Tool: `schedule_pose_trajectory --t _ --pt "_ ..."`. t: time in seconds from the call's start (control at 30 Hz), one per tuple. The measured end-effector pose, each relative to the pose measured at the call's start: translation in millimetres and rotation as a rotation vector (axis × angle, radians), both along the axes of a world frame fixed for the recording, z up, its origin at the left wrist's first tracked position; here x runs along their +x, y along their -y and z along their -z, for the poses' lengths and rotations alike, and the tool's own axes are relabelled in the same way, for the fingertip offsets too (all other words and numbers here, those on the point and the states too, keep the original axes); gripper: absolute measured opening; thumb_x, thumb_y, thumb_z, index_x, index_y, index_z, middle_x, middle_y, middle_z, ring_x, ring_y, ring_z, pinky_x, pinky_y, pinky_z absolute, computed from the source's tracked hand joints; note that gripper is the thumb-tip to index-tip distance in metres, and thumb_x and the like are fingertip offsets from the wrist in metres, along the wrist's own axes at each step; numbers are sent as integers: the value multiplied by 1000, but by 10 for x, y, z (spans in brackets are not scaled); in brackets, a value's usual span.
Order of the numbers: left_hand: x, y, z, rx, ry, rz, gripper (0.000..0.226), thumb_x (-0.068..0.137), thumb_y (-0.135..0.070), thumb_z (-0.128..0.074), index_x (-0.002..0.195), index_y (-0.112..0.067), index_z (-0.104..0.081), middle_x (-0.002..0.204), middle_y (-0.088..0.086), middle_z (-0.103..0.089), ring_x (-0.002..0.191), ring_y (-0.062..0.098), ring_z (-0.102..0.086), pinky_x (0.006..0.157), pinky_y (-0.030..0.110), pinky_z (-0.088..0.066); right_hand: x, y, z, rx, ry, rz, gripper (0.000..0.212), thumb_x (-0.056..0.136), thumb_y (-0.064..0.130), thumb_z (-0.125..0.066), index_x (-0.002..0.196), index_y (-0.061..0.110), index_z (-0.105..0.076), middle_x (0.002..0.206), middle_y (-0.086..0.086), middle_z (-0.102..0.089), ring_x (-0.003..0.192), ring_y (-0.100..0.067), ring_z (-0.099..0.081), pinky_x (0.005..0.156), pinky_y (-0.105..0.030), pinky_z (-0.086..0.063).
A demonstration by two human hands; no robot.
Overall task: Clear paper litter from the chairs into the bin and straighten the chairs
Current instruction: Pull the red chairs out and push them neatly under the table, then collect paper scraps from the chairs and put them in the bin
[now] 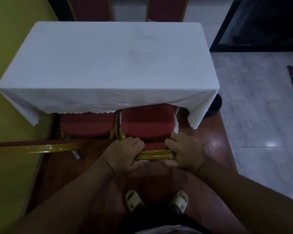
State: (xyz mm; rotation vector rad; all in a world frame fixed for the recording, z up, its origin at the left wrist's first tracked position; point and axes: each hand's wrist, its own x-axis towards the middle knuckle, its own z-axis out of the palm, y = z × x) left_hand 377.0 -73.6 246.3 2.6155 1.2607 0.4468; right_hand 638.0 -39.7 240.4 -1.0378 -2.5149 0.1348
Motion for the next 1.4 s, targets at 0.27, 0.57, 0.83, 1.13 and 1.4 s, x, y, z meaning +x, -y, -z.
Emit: schedule_pose_trajectory --t 0.27,0.57,0.83,1.13,1.4 --pt "222 -230 -303 -334 53 -159 44 92 -69 -29 106 -35 -54 95 -16 -56 86 1 -52 68 34 -49 170 -80 -299 -284 79 26 57 87 78 -36 95 27 -61 84 11 -52 74 -8 -45 62 -33 -44" --pt "2183 -1353 -663 -114 17 -323 49 92 -59 -42 125 -24 -54 120 -4 -59 110 18 -54 88 40 -49 1680 -1029 -767 -307 267 489 53 90 60 -44 130 28 -54 130 1 -59 115 -22 -52 89 -46 -48" --pt "3694 -2357 -1038 -81 6 -468 59 92 -63 -34 133 -24 -51 136 -2 -55 123 22 -50 98 45 -44 3292 -2011 -1200 -350 281 638 54 89 59 -44 135 29 -47 138 3 -51 123 -23 -45 94 -48 -39" --pt "4325 -3701 -1257 -69 27 -489 56 96 -57 -39 140 -22 -45 144 4 -48 130 26 -45 100 46 -42 3951 -3378 -1497 -390 250 656 64 95 58 -42 150 28 -32 160 1 -28 142 -26 -28 109 -53 -27" --pt "4691 -4896 -1361 -132 -3 -664 65 93 -66 -38 144 -26 -39 153 2 -40 137 27 -41 105 53 -42 4227 -4666 -1677 -367 232 586 65 93 60 -44 150 31 -31 162 2 -25 144 -25 -25 111 -54 -25"
